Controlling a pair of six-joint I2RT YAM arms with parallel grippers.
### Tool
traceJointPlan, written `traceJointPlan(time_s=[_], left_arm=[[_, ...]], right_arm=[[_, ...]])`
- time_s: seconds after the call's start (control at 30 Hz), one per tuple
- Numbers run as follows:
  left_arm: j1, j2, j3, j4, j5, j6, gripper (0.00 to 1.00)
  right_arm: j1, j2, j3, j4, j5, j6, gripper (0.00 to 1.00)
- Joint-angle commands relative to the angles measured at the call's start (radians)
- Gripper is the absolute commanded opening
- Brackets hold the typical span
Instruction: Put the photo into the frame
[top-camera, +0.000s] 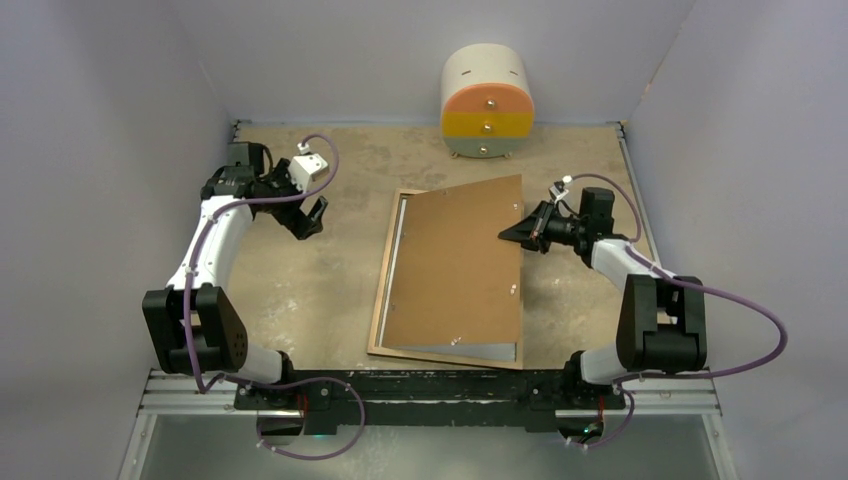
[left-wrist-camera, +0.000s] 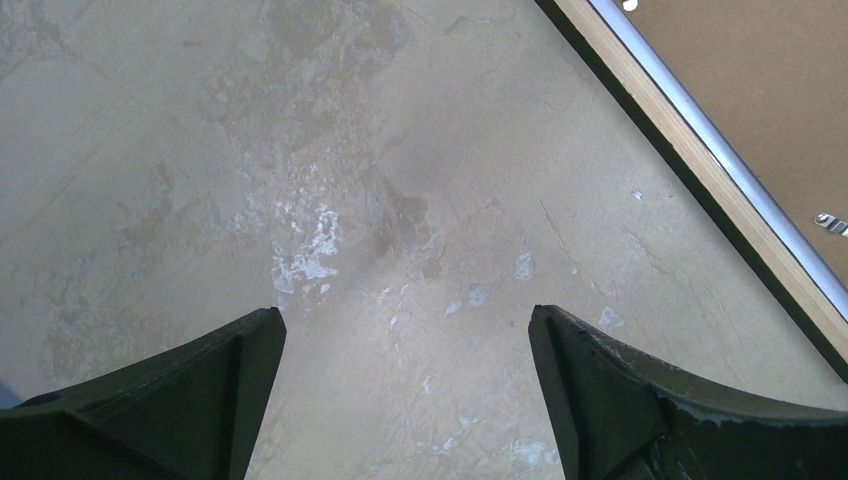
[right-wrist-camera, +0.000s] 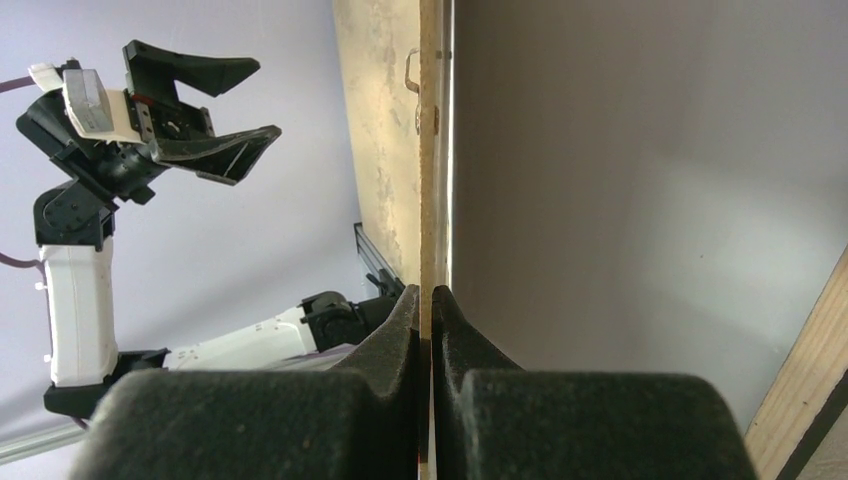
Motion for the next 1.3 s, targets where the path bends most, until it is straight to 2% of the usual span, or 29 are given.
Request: traceJointPlan(time_s=[0.0,0.43,0.83,1.27], left_arm=[[-0.006,0.001,-0.008,0.019,0.008,0.013,1.00],[-0.006,0.011,-0.007,0.015,0.009,0.010,1.00],[-0.006,0.008,0.002,0.004,-0.004,0.020,1.00],[-0.006,0.016,-0.001,0.008,-0.004,0.019,1.00]], right_arm=[[-0.002,-0.006,0.080,-0.018,-0.061,-0.020,0.00],[0.008,0.007,0.047,0.038,-0.056,0.008,0.00],[0.079,0.038,0.025,0.098,-0.004,0.037,0.00],[0.183,0.061,-0.010,0.130,0.148,0.058,0.00]])
